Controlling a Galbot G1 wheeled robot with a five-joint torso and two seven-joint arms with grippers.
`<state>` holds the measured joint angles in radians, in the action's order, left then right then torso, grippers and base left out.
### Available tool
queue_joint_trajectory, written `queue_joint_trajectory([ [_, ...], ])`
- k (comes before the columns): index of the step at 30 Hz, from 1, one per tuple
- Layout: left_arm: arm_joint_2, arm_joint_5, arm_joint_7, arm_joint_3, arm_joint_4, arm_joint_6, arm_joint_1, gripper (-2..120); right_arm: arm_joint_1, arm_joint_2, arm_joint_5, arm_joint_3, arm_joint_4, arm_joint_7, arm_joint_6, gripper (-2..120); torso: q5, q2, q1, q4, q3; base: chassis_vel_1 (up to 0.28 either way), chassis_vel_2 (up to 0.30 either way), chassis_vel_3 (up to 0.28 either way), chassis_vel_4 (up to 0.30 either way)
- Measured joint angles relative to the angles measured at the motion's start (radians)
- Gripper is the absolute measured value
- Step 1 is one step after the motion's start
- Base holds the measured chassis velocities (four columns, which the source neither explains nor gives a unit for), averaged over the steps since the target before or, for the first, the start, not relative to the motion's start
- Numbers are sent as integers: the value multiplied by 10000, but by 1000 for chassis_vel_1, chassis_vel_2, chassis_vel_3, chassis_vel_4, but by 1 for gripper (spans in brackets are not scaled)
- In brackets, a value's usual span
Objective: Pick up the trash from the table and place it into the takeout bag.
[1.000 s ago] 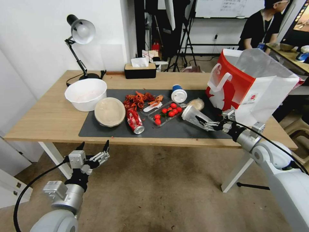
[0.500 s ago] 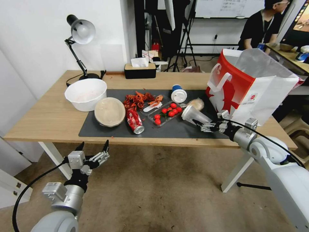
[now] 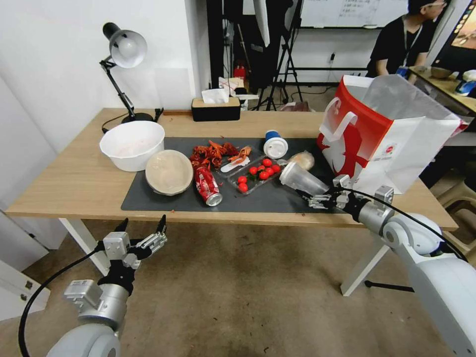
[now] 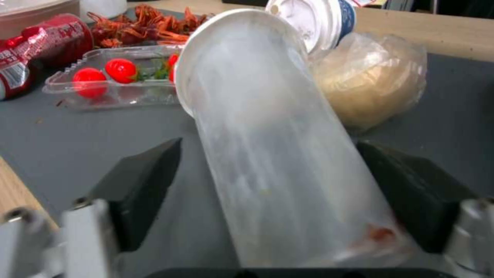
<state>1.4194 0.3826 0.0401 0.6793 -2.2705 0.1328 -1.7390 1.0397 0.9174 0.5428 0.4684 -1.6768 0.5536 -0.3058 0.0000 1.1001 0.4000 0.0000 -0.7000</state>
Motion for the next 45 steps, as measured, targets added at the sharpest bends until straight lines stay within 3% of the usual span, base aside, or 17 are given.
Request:
queue_joint_trajectory([
  [9, -6, 14, -8, 6, -42, -77, -30, 100, 174, 13, 37, 140, -91, -1, 19, 50, 1, 0, 0, 0, 0, 0, 0, 0, 0],
  [17, -8, 23, -19, 39, -129, -82, -69, 100, 378, -35, 170, 390, -334, 15, 110, 34, 0, 0, 0, 1, -1, 0, 0, 0, 0],
  [26, 12, 26, -34, 57, -189, -98, -87, 100, 703, -267, 449, 845, -1377, -208, 127, 19, 1, 0, 0, 0, 0, 0, 0, 0, 0],
  [27, 25, 25, -36, 56, -194, -110, -87, 100, 726, -337, 571, 944, -1602, -299, 112, 13, 0, 0, 0, 0, 0, 0, 0, 0, 0],
  [31, 28, 25, -36, 56, -194, -112, -87, 100, 727, -359, 610, 970, -1667, -332, 106, 13, -1, 0, 0, 0, 0, 0, 0, 0, 0],
  [33, 46, 25, -37, 54, -194, -152, -91, 100, 727, -478, 812, 1083, -1989, -532, 35, 3, -1, 0, 0, 0, 0, 0, 0, 0, 0],
  [38, 69, 25, -35, 52, -194, -251, -100, 100, 661, -662, 1164, 1235, -2436, -905, -93, 3, -1, 0, 0, 0, 0, 0, 0, 0, 0],
  [45, 72, 55, -26, 140, -235, -342, -165, 100, -212, -1326, 2937, 1675, -3651, -2974, -1114, 3, 0, -1, 0, 0, 0, 0, 0, 0, 0],
])
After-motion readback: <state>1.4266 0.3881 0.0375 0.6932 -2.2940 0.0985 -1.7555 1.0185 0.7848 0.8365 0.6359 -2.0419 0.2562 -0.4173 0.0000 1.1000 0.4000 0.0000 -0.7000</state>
